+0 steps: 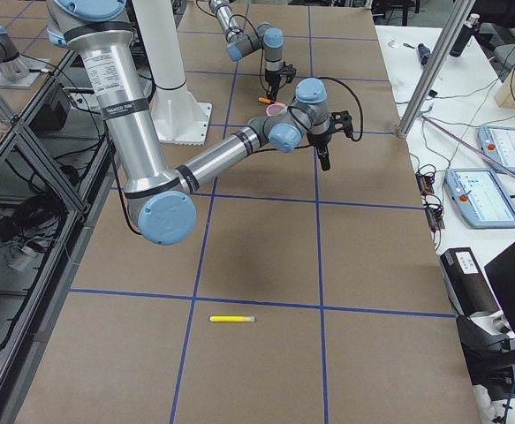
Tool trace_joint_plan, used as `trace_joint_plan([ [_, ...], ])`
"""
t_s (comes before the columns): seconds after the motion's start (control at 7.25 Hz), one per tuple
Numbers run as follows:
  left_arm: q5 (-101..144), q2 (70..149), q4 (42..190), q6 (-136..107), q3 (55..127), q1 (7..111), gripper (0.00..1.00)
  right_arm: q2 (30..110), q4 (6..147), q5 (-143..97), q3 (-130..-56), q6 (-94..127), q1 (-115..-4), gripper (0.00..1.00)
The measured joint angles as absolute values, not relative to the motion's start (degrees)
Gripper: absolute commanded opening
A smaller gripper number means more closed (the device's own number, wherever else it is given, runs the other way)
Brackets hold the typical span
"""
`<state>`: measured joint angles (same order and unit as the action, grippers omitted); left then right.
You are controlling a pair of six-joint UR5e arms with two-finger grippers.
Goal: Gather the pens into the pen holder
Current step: 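Lower the left gripper and close it on the orange marker, then lift the orange marker with the left gripper and carry it over the cup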
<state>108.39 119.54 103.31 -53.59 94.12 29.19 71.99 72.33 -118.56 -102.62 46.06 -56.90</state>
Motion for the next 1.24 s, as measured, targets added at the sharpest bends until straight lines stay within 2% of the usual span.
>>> trace_joint_plan([
  [0.41,106.1,120.3,104.4,-53.6,98.5,30.8,0.00,71.9,72.3,-118.7,-102.6,46.0,-56.9,1.00],
  [0.55,103.9,120.3,108.5,-53.7,101.5,31.4,0.00,71.8,72.3,-118.7,-102.6,46.0,-56.9,1.00],
  [0.83,97.3,119.8,124.1,-55.5,102.9,31.5,0.00,71.7,72.3,-118.7,-102.6,46.0,-56.9,1.00],
  [0.97,92.6,119.6,131.5,-56.2,101.6,31.1,0.00,71.6,72.3,-118.7,-102.6,46.0,-56.9,1.00],
  [1.24,81.8,119.9,150.5,-56.1,92.9,27.1,0.00,71.4,72.3,-118.8,-102.6,46.0,-56.9,1.00],
])
